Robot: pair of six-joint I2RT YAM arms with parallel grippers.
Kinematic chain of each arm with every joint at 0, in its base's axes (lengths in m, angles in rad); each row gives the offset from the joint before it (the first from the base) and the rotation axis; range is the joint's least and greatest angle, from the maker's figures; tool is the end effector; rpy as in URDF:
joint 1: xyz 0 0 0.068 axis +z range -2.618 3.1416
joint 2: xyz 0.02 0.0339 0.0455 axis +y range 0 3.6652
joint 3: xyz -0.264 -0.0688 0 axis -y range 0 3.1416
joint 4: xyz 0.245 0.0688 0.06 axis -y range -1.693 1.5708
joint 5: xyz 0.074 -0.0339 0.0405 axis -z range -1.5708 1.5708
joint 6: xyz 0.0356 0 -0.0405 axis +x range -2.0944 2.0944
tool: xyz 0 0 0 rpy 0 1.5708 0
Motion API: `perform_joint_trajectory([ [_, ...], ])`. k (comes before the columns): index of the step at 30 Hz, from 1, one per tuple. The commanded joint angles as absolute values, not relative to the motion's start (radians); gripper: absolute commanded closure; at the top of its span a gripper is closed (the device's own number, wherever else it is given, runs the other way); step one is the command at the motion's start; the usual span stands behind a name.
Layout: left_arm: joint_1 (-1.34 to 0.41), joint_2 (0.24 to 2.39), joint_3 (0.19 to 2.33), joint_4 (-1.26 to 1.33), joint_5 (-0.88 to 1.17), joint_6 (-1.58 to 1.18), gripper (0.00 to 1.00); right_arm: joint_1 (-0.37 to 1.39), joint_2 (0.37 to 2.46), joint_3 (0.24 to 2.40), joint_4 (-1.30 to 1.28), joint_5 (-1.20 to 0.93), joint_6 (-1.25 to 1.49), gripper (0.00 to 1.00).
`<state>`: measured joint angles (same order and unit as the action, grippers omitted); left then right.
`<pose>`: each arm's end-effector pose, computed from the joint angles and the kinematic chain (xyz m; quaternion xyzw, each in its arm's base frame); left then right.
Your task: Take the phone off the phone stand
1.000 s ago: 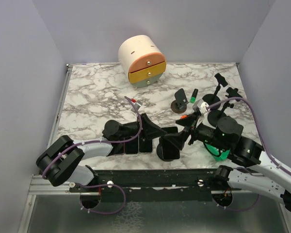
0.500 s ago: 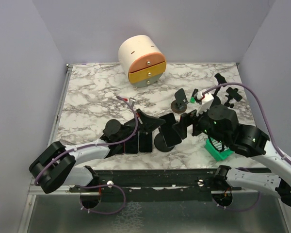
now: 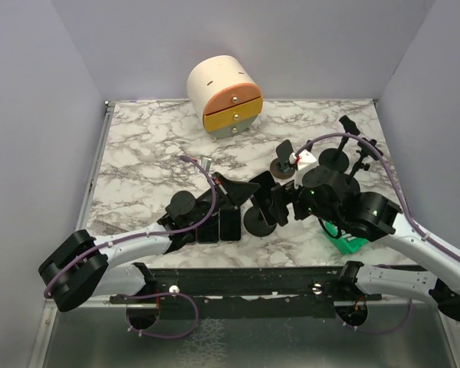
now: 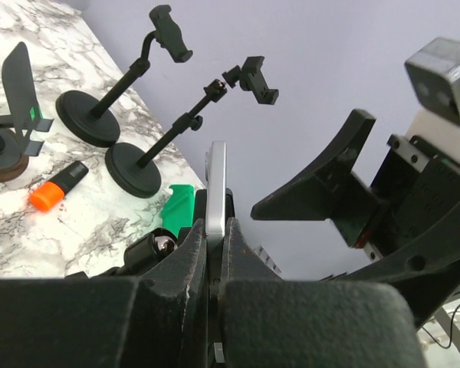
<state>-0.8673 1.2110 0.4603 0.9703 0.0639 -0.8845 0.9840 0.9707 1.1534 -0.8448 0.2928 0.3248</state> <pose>0.1626 -0.1952 0.2612 0.0196 0.6252 -0.6119 0.4841 0.1116 0.1493 0.3684 -0.2271 0.8618 0.1603 0.4243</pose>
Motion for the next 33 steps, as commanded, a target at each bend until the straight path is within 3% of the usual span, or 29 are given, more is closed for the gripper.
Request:
perform_joint_trajectory([
  [1,-0.866,1.177,0.489,0.921,-0.047,-0.895,1.0,0.982,0.98,1.088,-0.751,0.277,0.341,0.02],
  [21,-0.867,1.161,0.517,0.816,-0.046,-0.906,1.0,0.982,1.054,0.991,-0.6,0.274,0.292,0.02],
  [29,-0.867,1.155,0.511,0.815,-0.035,-0.915,1.0,0.982,1.004,0.92,-0.503,0.251,0.241,0.12],
  [33,-0.867,1.151,0.507,0.814,-0.037,-0.921,1.0,0.982,1.006,0.902,-0.494,0.257,0.232,0.13],
])
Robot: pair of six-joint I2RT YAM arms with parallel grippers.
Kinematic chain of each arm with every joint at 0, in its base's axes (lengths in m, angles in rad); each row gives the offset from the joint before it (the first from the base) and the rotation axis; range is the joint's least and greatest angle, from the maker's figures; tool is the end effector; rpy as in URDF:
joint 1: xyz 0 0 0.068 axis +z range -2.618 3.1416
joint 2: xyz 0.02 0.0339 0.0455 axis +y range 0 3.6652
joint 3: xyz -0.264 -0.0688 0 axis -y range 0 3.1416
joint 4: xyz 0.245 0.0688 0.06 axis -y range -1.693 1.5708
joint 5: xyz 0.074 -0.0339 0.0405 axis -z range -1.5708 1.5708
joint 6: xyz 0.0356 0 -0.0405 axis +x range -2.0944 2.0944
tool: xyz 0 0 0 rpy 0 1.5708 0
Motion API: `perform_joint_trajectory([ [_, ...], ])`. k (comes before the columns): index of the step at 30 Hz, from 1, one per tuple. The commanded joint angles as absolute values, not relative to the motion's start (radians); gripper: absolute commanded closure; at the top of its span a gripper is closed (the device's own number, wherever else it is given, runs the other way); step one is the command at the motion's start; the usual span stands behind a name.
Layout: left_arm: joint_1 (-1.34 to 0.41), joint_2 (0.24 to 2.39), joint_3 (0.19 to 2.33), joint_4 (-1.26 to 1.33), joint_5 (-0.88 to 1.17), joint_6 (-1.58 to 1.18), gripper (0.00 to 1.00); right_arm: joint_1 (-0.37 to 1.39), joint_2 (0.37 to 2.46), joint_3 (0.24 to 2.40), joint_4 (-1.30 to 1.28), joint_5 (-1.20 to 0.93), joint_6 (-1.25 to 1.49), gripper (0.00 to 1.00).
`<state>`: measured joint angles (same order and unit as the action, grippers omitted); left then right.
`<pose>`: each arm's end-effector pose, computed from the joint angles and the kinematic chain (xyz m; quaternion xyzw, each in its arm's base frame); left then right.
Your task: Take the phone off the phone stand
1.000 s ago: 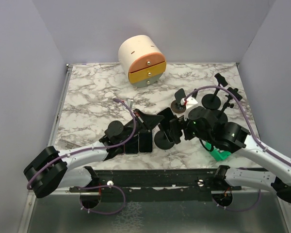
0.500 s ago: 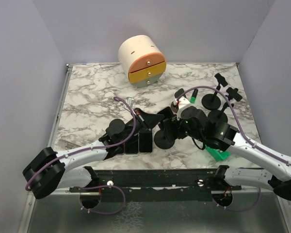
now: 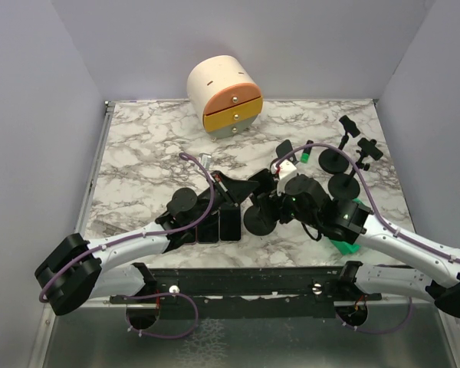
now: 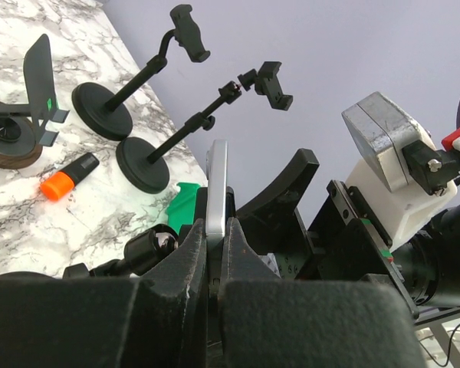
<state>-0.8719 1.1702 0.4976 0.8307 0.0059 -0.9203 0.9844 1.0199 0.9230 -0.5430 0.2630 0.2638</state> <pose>0.1635 -0.1948 0.2681 -0.0135 0.6489 -0.5953 0.4737 0.1286 0.1768 0.3097 -0.2573 0.8498 0.1649 0.4295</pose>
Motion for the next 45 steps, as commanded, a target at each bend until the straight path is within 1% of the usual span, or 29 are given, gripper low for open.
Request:
perform_joint_trajectory([
  [1,-0.867,1.152,0.506,0.814,-0.036,-0.922,1.0,0.983,1.007,0.899,-0.495,0.259,0.232,0.14],
  [9,-0.867,1.149,0.502,0.815,-0.033,-0.928,1.0,0.983,1.002,0.874,-0.482,0.269,0.229,0.31],
  [13,-0.867,1.145,0.499,0.814,-0.03,-0.926,1.0,0.982,0.995,0.867,-0.48,0.28,0.23,0.45],
  [14,-0.867,1.142,0.497,0.813,-0.027,-0.923,0.94,0.983,0.993,0.867,-0.48,0.283,0.232,0.48],
  [15,-0.867,1.137,0.495,0.811,-0.025,-0.92,0.82,0.983,0.989,0.866,-0.48,0.287,0.234,0.52],
  [16,-0.867,1.129,0.491,0.805,-0.024,-0.916,0.67,0.982,0.985,0.866,-0.476,0.29,0.237,0.55],
  [17,-0.867,1.117,0.487,0.793,-0.025,-0.912,0.55,0.983,0.98,0.864,-0.473,0.294,0.24,0.57],
  [18,-0.867,1.102,0.481,0.775,-0.03,-0.906,0.46,0.983,0.976,0.865,-0.471,0.296,0.243,0.6],
  [19,-0.867,1.083,0.474,0.756,-0.041,-0.896,0.41,0.983,0.973,0.866,-0.47,0.296,0.247,0.63],
  [21,-0.867,1.043,0.462,0.708,-0.069,-0.873,0.34,0.983,0.972,0.867,-0.469,0.296,0.256,0.66],
  [22,-0.867,1.02,0.461,0.678,-0.076,-0.857,0.31,0.983,0.974,0.869,-0.469,0.296,0.261,0.68],
  [23,-0.867,1.0,0.462,0.641,-0.081,-0.841,0.3,0.983,0.975,0.872,-0.47,0.295,0.265,0.74],
  [25,-0.867,0.978,0.48,0.565,-0.075,-0.817,0.29,0.983,0.978,0.878,-0.473,0.296,0.276,0.87],
  [26,-0.867,0.973,0.496,0.522,-0.063,-0.805,0.29,0.983,0.982,0.883,-0.476,0.301,0.282,0.96],
  [27,-0.867,0.976,0.517,0.474,-0.048,-0.796,0.29,0.983,0.985,0.889,-0.481,0.303,0.289,0.99],
  [30,-0.871,0.988,0.569,0.333,-0.015,-0.777,0.31,0.983,0.993,0.906,-0.491,0.306,0.298,1.0],
  [33,-0.884,0.981,0.592,0.24,-0.03,-0.773,0.33,0.983,0.994,0.915,-0.495,0.309,0.308,1.0],
  [37,-0.903,0.972,0.61,0.204,-0.037,-0.766,0.36,0.982,1.006,0.923,-0.505,0.311,0.316,1.0],
  [41,-0.93,0.989,0.666,0.136,-0.066,-0.738,0.42,0.983,1.026,0.94,-0.522,0.323,0.324,1.0],
  [45,-0.956,0.999,0.702,0.088,-0.106,-0.717,0.43,0.982,1.039,0.955,-0.534,0.329,0.33,1.0],
])
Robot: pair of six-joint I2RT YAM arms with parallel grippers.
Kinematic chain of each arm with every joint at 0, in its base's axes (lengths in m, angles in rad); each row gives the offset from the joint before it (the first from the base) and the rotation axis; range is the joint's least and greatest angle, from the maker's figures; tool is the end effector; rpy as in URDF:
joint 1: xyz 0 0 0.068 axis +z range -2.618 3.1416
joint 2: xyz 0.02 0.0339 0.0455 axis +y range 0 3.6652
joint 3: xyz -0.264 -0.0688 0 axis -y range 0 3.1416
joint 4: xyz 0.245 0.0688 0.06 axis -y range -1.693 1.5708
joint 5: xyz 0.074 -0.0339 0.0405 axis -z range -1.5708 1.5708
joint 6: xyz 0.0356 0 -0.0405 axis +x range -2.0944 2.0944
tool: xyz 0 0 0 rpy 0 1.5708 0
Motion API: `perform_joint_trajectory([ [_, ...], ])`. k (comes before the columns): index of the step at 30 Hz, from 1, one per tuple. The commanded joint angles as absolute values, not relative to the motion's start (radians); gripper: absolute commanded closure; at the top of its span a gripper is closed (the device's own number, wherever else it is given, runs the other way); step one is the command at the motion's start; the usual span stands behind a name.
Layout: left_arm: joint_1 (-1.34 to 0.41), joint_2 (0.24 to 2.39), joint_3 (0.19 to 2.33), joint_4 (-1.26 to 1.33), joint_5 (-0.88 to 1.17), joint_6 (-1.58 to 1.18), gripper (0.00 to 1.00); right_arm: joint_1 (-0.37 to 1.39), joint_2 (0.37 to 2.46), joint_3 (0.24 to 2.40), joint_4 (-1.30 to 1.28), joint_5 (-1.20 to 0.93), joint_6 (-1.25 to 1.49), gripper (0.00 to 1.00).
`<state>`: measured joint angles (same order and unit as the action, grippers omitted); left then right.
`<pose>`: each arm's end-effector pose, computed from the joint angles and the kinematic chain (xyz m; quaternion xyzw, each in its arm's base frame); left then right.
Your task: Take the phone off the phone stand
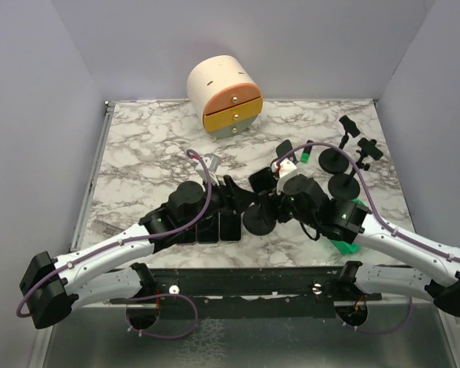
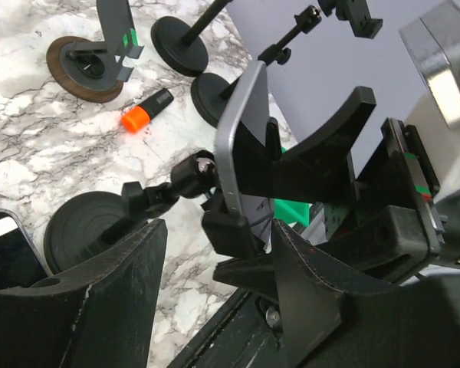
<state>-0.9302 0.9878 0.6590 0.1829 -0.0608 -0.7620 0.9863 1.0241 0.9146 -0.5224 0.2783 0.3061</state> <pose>0.1418 -0.1865 0.2956 0.0437 0.7554 -0.4739 0.4504 0.1296 0.1782 0.3080 -0.2355 0.8535 0.1710 0.4322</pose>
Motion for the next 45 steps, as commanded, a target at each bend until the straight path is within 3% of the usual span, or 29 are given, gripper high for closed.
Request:
perform_joint_trajectory([
  [1,-0.96,0.999,0.706,0.084,-0.109,-0.715,0.43,0.983,1.042,0.956,-0.535,0.333,0.333,1.0],
  [8,-1.001,1.023,0.755,0.033,-0.165,-0.686,0.44,0.983,1.058,0.966,-0.55,0.341,0.346,1.0],
  [22,-1.049,1.102,0.835,-0.035,-0.278,-0.665,0.58,0.983,1.069,0.977,-0.561,0.337,0.351,1.0],
  [26,-1.051,1.096,0.819,-0.03,-0.284,-0.669,0.71,0.983,1.057,0.961,-0.558,0.344,0.358,1.0],
  [30,-1.051,1.068,0.753,0.044,-0.263,-0.679,0.98,0.983,1.039,0.928,-0.548,0.359,0.379,1.0],
  [31,-1.051,1.059,0.732,0.073,-0.252,-0.681,1.0,0.982,1.034,0.921,-0.543,0.365,0.39,1.0],
  [36,-1.049,1.009,0.611,0.257,-0.202,-0.701,1.0,0.983,1.017,0.898,-0.542,0.394,0.415,1.0],
  [45,-1.014,0.948,0.499,0.34,-0.174,-0.748,1.0,0.982,1.047,0.895,-0.619,0.531,0.481,1.0],
])
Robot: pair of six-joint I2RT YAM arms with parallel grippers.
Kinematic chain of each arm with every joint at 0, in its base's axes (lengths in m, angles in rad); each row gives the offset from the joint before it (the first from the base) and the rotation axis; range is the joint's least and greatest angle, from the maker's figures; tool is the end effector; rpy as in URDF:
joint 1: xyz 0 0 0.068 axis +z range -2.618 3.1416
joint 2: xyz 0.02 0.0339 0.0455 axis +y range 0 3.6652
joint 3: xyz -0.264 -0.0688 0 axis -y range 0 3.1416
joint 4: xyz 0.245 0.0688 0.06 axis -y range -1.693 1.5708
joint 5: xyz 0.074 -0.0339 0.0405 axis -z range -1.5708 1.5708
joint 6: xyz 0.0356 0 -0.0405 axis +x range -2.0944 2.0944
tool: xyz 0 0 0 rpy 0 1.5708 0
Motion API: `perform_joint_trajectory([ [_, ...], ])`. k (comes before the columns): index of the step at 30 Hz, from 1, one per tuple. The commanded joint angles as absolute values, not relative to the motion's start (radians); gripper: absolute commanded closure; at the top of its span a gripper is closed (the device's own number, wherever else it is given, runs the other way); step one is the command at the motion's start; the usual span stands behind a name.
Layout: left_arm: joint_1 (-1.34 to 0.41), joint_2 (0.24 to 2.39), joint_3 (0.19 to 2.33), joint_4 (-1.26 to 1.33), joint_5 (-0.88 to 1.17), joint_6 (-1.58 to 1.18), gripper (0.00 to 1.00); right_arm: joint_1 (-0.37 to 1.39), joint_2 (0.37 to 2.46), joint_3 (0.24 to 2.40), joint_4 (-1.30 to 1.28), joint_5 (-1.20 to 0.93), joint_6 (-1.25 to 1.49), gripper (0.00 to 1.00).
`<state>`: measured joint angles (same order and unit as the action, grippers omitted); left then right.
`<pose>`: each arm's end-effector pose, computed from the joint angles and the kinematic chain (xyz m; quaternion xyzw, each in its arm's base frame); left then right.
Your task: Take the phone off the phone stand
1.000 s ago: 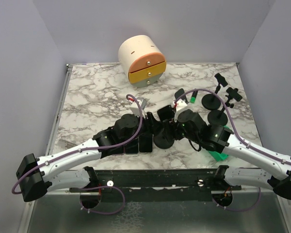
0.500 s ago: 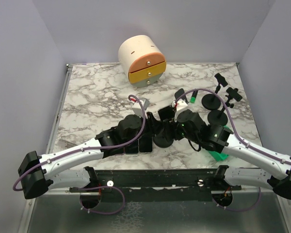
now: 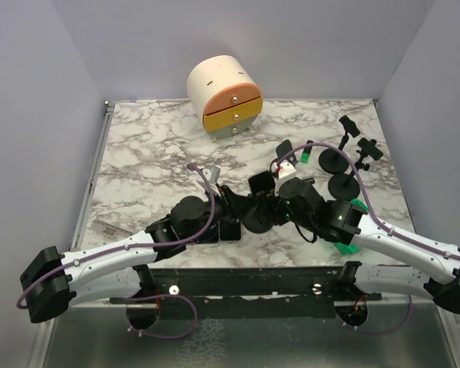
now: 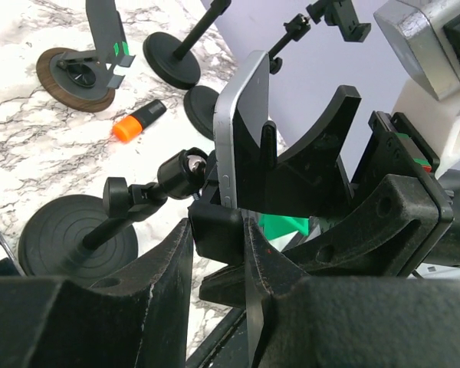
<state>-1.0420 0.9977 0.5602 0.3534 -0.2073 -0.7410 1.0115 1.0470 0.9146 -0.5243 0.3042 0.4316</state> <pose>0.1237 -0.1972 0.2767 0.0406 0.7345 -0.4758 0.4821 0.1280 0.1844 0.3033 -0.1895 0.8691 0.1861 0.4173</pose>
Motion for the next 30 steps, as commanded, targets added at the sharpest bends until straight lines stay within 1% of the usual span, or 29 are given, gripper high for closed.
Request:
perform_joint_trajectory([
  [1,-1.004,0.942,0.487,0.35,-0.164,-0.755,1.0,0.982,1.051,0.895,-0.624,0.541,0.482,1.0],
  [9,-0.911,0.935,0.412,0.433,-0.071,-0.821,1.0,0.98,1.053,0.88,-0.64,0.553,0.494,1.0],
  [17,-0.827,0.938,0.364,0.504,-0.011,-0.866,1.0,0.98,1.022,0.869,-0.641,0.522,0.504,1.0],
  [30,-0.8,1.018,0.343,0.637,0.073,-0.93,1.0,0.98,0.927,0.813,-0.495,0.321,0.473,1.0],
])
